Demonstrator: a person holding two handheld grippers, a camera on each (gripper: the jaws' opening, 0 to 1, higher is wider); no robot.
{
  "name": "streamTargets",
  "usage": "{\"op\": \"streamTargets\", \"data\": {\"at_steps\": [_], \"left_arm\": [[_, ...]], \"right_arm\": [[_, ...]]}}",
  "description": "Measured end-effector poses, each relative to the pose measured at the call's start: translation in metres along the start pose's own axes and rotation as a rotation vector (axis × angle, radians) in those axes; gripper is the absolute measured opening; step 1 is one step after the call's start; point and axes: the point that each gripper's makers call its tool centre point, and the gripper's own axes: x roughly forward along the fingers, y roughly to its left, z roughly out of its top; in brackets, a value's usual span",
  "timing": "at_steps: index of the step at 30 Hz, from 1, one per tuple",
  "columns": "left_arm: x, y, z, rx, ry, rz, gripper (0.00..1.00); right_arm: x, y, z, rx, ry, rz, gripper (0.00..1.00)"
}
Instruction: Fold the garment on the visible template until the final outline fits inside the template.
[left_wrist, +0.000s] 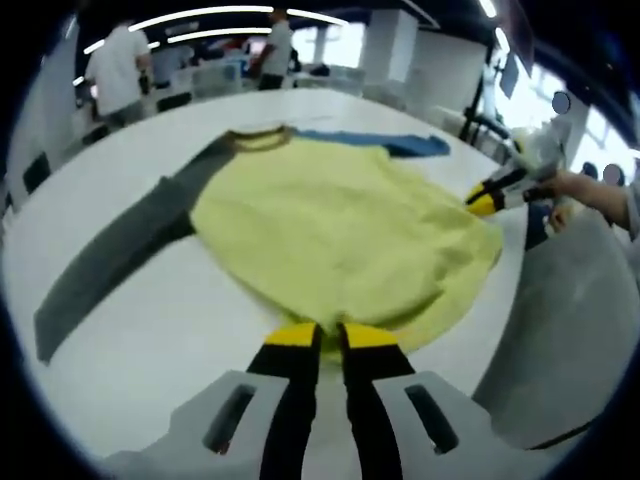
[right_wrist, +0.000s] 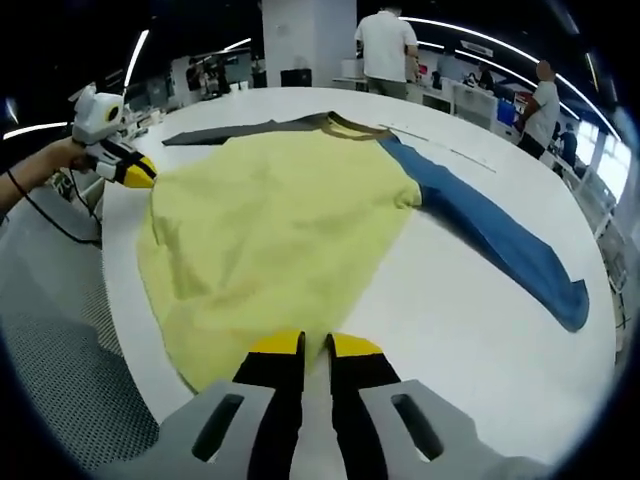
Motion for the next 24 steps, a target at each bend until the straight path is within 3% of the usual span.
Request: {"op": "streamTargets", "data": {"at_steps": [15, 24], "left_arm": [[-0.004, -0.001, 0.004, -0.039, -0.001, -0.004, 0.00], [-0.009, 0.005, 0.020, -0.041, -0.037, 0.015, 0.00]], "right_arm": [[-0.001, -0.003, 0.002, -0.036, 0.012, -0.011, 0.05], [-0.007, -0.012, 0.013, -0.041, -0.020, -0.034, 0.03]]}}
